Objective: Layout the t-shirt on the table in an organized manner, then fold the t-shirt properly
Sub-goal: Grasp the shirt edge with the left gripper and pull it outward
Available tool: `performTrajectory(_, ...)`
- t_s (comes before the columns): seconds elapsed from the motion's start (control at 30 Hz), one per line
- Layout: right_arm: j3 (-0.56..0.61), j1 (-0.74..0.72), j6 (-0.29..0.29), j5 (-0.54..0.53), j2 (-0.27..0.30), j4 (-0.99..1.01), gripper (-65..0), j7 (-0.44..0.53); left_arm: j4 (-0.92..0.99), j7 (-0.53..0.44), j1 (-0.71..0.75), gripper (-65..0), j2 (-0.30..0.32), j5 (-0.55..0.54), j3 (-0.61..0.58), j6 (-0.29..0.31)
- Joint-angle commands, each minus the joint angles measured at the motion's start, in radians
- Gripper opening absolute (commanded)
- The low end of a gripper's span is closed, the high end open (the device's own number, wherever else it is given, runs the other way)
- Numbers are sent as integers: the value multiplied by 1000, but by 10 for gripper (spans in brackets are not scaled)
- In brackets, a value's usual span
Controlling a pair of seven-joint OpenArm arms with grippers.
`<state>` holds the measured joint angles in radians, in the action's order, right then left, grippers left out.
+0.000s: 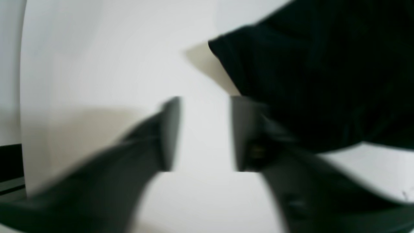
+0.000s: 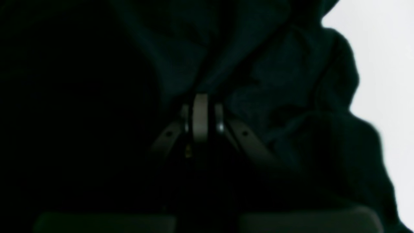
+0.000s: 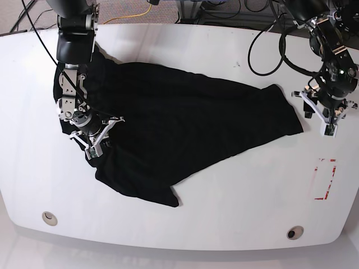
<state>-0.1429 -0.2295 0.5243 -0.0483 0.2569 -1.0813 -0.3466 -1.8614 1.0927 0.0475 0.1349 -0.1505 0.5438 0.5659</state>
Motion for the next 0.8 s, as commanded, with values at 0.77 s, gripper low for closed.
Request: performTrajectory(0.77,-2,8,3,0,0,-18,-623,13,494,-101,-268,-124,-19,-13,83,1)
